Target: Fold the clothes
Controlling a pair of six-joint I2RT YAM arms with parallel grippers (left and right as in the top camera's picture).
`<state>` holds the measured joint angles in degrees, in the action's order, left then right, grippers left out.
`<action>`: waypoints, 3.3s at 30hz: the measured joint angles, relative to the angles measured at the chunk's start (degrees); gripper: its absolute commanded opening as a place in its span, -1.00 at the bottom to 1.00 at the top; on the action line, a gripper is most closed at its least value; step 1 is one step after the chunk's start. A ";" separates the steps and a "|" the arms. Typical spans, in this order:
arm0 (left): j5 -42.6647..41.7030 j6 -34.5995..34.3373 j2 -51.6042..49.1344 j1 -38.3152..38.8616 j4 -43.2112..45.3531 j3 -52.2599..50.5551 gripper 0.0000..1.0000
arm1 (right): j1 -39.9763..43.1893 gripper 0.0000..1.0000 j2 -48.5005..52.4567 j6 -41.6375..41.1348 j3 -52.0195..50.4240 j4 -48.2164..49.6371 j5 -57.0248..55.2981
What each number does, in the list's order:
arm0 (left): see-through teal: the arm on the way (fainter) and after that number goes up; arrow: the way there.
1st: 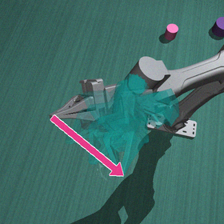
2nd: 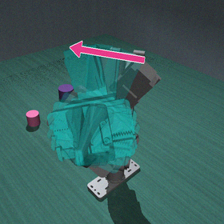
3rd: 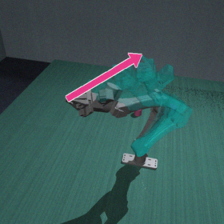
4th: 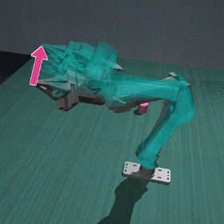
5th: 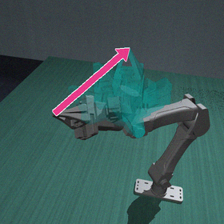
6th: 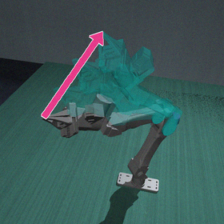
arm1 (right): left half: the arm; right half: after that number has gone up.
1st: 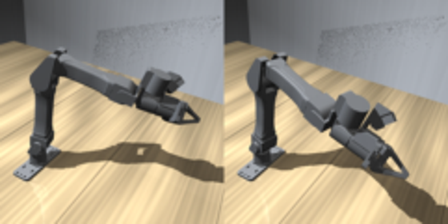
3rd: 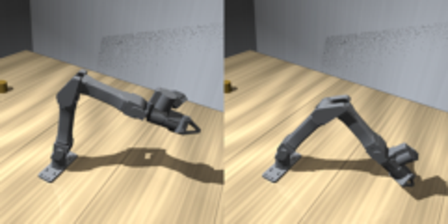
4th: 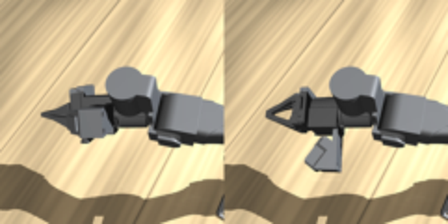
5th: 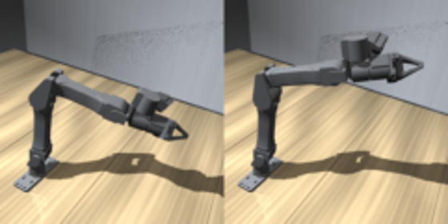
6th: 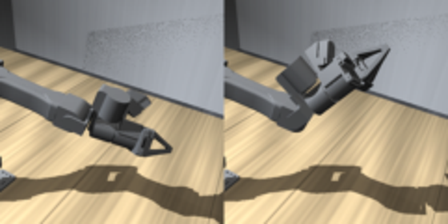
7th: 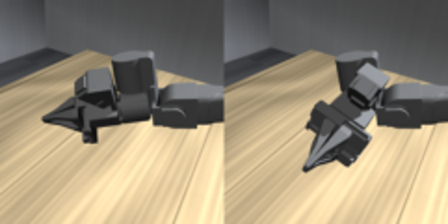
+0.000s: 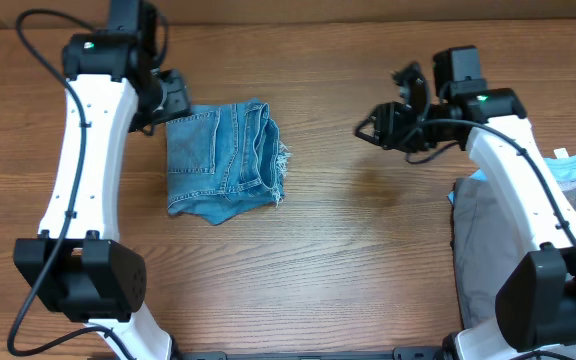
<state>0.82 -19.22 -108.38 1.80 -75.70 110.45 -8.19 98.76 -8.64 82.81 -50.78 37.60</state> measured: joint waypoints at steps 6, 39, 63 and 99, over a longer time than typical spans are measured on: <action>-7.02 7.50 -0.07 -2.69 9.22 -14.86 -0.17 | -11.54 -0.14 0.20 -0.48 0.00 12.24 4.61; -14.56 13.27 -0.17 -8.50 16.06 -23.91 1.00 | -22.64 -0.66 22.53 -11.30 0.76 7.82 -9.64; -29.20 22.12 -5.16 -8.85 25.07 -34.80 -0.92 | -22.60 -0.60 20.65 -10.80 0.76 5.66 -10.97; -32.52 23.69 -5.38 -8.33 9.79 -33.83 -0.92 | -22.49 -0.72 12.98 -12.17 0.83 18.56 -12.63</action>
<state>-31.70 4.47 -113.75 -6.52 -65.91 76.62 -30.68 111.74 -20.82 83.64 -32.23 24.97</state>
